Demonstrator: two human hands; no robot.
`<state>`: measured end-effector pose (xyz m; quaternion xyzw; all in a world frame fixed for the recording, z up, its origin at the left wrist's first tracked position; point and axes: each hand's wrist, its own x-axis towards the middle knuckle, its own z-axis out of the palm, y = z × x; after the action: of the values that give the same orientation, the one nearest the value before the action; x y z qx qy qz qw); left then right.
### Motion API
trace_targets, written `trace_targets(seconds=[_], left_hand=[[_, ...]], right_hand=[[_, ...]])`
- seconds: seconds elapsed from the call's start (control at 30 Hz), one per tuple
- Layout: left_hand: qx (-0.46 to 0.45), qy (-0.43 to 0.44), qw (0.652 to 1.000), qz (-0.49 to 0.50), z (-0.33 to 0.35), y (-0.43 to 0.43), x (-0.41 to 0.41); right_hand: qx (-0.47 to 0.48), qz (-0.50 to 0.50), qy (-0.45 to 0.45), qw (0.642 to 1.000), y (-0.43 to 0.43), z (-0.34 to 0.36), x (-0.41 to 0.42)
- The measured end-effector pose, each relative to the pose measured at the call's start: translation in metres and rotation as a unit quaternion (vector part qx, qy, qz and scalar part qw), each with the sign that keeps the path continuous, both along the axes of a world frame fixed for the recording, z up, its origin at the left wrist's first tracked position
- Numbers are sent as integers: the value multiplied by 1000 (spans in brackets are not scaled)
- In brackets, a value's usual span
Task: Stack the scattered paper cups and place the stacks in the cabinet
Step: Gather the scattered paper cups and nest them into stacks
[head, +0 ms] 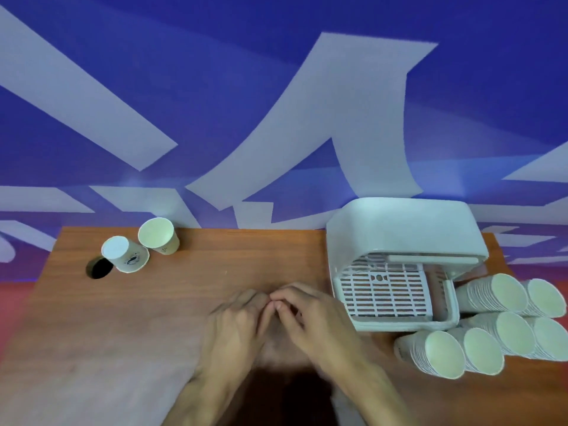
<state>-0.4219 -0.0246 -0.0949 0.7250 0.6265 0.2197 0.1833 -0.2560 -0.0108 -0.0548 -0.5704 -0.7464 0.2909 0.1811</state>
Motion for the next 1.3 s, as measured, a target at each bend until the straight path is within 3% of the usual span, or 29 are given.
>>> trace_targets(seconds=[0.2, 0.43, 0.63, 0.83, 0.93, 1.1, 1.3], left_hand=[[5, 58, 997, 51, -4, 22, -72], [-5, 91, 966, 242, -21, 30, -198], [-65, 65, 964, 250, -44, 63, -257], [-154, 3, 940, 304, -83, 97, -260], [-110, -25, 944, 309, -87, 93, -248], [-64, 10, 968, 242, -72, 52, -213], [-99, -53, 953, 281, -81, 22, -195]], right_hand=[[-15, 57, -5, 998, 40, -18, -60], [-32, 156, -68, 985, 92, -46, -157], [11, 203, -168, 964, 130, -77, -225], [43, 211, -230, 949, 146, -102, -245], [42, 195, -236, 951, 145, -108, -245], [47, 146, -245, 957, 115, -94, -219], [32, 122, -239, 963, 84, -102, -192]])
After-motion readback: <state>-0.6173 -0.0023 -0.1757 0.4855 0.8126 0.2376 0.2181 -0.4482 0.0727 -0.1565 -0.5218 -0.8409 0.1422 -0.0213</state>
